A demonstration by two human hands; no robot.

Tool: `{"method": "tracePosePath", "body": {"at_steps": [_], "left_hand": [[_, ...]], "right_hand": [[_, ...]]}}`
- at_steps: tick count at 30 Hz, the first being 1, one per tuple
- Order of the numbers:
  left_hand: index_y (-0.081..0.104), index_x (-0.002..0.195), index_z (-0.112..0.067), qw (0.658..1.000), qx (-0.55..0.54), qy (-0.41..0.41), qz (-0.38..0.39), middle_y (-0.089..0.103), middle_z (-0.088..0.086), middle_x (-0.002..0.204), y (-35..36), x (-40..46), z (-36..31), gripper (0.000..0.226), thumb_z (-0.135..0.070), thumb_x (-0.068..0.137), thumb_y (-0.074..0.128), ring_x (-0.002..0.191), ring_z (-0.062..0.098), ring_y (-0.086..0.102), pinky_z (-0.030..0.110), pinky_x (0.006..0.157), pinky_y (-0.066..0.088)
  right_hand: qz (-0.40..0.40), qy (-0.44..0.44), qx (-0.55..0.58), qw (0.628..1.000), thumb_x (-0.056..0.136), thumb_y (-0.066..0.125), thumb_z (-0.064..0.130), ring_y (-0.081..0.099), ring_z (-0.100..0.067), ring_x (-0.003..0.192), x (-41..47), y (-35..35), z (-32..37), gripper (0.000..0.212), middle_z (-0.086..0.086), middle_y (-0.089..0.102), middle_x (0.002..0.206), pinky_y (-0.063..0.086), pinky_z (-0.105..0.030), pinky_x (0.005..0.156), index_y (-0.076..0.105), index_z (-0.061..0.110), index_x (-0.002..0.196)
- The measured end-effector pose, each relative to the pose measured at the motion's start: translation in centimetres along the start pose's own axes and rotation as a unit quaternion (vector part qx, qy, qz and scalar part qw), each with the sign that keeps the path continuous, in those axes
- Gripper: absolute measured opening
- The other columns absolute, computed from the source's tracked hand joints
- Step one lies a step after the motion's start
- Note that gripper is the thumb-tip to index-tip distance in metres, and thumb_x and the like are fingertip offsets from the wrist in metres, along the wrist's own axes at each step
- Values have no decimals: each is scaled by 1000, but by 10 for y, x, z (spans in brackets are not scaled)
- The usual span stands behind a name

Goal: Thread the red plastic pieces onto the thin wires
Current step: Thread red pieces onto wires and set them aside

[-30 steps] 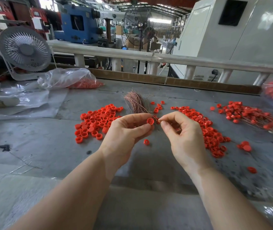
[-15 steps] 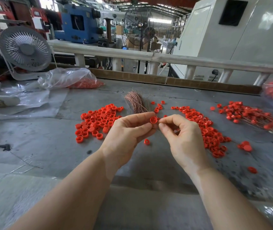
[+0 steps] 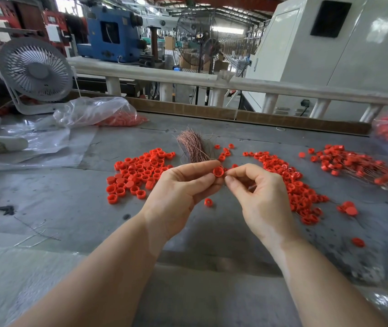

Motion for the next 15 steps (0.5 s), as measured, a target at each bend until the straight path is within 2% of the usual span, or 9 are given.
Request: {"method": "tracePosePath", "body": {"at_steps": [5, 10, 15], "left_hand": [[73, 78, -7, 999, -12, -34, -1, 72, 12, 73, -1, 0, 3, 39, 15, 87, 42, 67, 14, 70, 17, 63, 56], [71, 84, -6, 999, -10, -43, -4, 73, 10, 77, 0, -1, 3, 27, 6, 87, 48, 70, 13, 70, 19, 68, 57], [71, 81, -7, 999, -12, -44, -11, 73, 9, 76, -1, -2, 3, 24, 5, 86, 51, 70, 13, 70, 17, 64, 56]], "right_hand": [[2, 7, 7, 1000, 81, 68, 5, 56, 2, 61, 0, 0, -1, 11, 11, 65, 67, 39, -7, 61, 69, 15, 77], [-4, -2, 2, 1000, 80, 70, 5, 58, -1, 63, 0, -2, 0, 15, 12, 65, 67, 41, -8, 61, 68, 19, 75], [-3, -9, -4, 1000, 80, 69, 4, 59, -1, 63, 0, -2, 1, 15, 12, 65, 67, 41, -7, 60, 68, 18, 75]]}}
Point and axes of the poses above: each hand's wrist, its own x-axis towards the middle knuckle, its own y-axis out of the palm, z = x × y, the point moved 7 cm from there along x, towards the middle knuckle
